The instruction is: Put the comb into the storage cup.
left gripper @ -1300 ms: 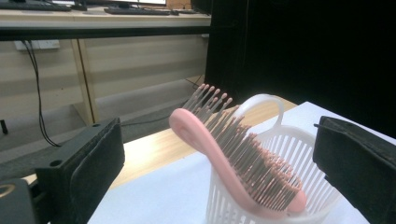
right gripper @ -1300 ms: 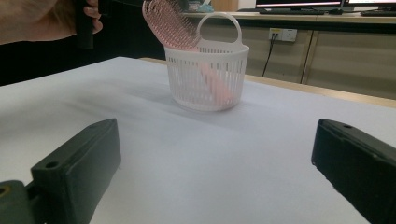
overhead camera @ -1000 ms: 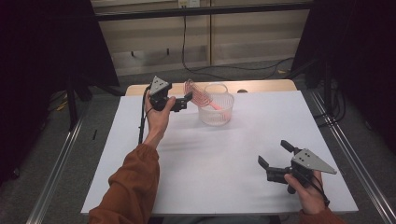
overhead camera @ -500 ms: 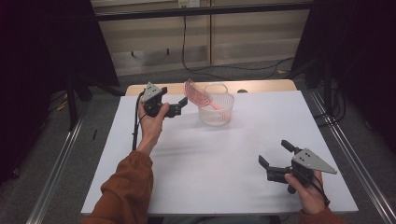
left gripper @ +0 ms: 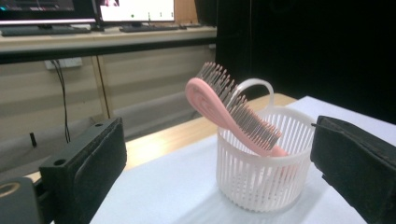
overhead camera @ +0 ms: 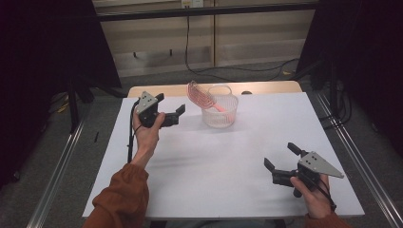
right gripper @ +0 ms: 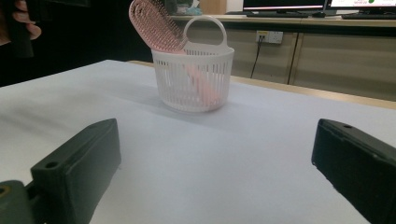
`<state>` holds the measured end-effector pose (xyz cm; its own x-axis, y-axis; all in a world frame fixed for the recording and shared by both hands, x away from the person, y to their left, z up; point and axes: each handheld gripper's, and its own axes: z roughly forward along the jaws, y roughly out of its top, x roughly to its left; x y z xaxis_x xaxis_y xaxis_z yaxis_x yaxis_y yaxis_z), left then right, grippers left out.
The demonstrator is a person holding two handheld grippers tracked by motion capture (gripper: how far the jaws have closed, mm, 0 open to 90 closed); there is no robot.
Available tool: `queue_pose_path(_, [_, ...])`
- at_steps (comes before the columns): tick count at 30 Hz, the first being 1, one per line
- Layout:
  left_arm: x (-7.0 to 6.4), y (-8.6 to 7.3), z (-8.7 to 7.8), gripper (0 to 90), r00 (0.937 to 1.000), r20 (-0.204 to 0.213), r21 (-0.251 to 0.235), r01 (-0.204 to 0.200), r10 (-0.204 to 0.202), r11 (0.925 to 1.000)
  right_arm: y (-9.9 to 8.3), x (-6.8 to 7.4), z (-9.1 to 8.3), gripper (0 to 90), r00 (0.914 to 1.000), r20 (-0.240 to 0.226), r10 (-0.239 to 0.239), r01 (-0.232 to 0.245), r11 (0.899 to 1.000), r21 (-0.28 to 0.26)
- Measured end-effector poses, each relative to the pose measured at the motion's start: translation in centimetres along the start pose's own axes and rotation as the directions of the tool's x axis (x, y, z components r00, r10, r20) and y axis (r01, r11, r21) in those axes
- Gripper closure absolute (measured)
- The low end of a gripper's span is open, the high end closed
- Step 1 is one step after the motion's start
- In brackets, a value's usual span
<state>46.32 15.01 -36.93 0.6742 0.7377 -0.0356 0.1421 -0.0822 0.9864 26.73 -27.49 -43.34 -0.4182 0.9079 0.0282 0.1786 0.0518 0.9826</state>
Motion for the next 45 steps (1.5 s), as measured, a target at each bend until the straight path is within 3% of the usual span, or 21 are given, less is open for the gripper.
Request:
queue_pose_path(2, [-0.1,0.1,-0.4,3.6,0.9999,0.009,-0.004,0.009,-0.009,1.0000,0.0,0.0,0.0,0.5,1.0000,0.003,0.003,-0.003,1.000,0.001])
queue_pose_path(6, [-0.4,-0.1,-1.3,3.5,0.9995,0.016,0.001,-0.027,0.027,0.9996,0.0,0.0,0.0,0.5,1.0000,0.003,0.002,-0.002,1.000,0.000])
queue_pose_path(20, [-1.0,-1.1,-4.7,2.5,0.9998,-0.020,-0.032,0.000,-0.001,0.9995,0.1,0.1,0.1,0.5,1.0000,0.002,0.001,-0.001,1.000,0.000])
queue_pose_path(23, [-1.3,-1.6,-5.4,2.5,0.9995,-0.002,-0.039,0.032,-0.032,0.9987,0.1,0.1,0.0,0.5,1.0000,0.005,0.001,-0.001,1.000,-0.004])
queue_pose_path(25, [-1.6,-2.2,-6.0,2.5,0.9998,-0.019,-0.042,0.002,-0.003,0.9991,0.1,0.1,0.0,0.5,1.0000,0.005,0.003,-0.003,1.000,-0.005])
queue_pose_path(28, [-1.8,-2.7,-6.7,2.5,0.9994,-0.009,-0.045,0.034,-0.034,0.9984,0.1,0.1,0.0,0.5,1.0000,0.008,0.005,-0.005,1.000,-0.003])
queue_pose_path(36, [-2.4,-3.3,-8.5,1.6,0.9989,-0.046,-0.030,-0.003,0.002,0.9996,0.1,0.1,0.1,0.5,1.0000,0.005,0.005,-0.005,1.000,-0.003])
queue_pose_path(44, [-2.4,-3.9,-10.1,1.6,0.9992,-0.038,-0.031,0.010,-0.011,0.9995,0.2,0.0,0.0,0.5,0.9999,0.011,0.006,-0.006,1.000,-0.010])
queue_pose_path(45, [-2.4,-4.0,-10.3,1.6,0.9992,-0.031,-0.027,0.026,-0.027,0.9993,0.2,0.0,0.0,0.5,0.9999,0.011,0.007,-0.007,1.000,-0.011])
